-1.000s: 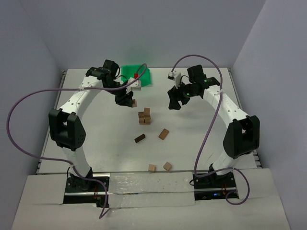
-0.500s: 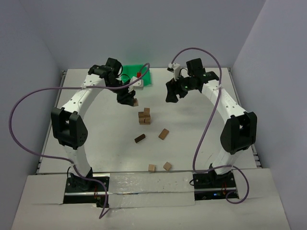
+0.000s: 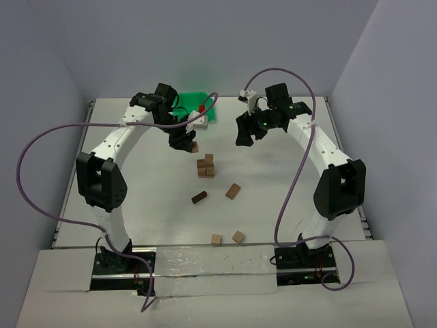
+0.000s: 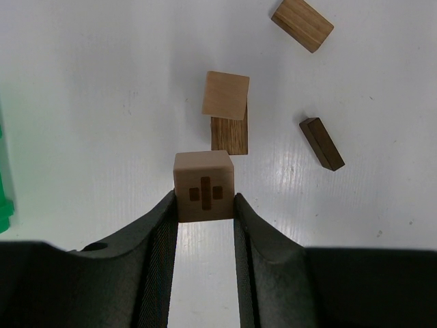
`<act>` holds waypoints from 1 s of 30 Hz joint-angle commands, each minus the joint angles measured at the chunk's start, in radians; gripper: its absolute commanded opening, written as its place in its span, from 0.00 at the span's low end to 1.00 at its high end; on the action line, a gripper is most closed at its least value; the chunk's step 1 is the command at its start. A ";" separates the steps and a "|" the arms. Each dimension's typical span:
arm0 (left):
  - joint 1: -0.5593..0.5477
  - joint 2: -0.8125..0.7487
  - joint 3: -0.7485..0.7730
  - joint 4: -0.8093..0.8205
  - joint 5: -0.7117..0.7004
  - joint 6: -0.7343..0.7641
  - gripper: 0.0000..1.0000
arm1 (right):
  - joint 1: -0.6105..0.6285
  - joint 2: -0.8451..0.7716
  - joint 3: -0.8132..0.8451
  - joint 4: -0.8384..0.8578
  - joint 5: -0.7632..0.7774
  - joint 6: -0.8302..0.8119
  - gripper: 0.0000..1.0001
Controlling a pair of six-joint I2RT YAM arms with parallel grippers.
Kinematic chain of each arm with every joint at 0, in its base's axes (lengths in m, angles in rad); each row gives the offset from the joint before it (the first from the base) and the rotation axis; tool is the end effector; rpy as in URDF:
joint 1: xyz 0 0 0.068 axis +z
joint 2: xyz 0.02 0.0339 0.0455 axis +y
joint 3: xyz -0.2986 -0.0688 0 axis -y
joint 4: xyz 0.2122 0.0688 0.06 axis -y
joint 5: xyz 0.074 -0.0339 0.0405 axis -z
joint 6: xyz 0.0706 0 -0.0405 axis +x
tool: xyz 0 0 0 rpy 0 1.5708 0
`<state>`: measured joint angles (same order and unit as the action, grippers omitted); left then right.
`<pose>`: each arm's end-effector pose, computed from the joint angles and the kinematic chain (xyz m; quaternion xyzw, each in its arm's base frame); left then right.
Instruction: Build the wood block tower
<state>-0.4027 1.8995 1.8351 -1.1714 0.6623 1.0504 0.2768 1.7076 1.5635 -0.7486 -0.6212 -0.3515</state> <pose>0.3277 -0.1868 0.3199 0.6599 0.6610 -0.2537 0.2515 0.3368 0.1384 0.3359 -0.3741 0.8226 0.2762 0.3272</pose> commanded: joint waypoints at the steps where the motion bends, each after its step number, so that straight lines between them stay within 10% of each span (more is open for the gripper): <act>1: -0.023 0.023 0.006 0.012 -0.015 -0.008 0.24 | -0.002 0.022 0.007 0.019 -0.004 0.014 0.79; 30: -0.074 0.055 -0.023 0.056 -0.087 -0.092 0.28 | 0.009 0.033 0.010 0.017 0.023 0.006 0.80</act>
<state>-0.4667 1.9537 1.8042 -1.1397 0.5720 0.9714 0.2790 1.7679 1.5635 -0.7479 -0.5945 -0.3485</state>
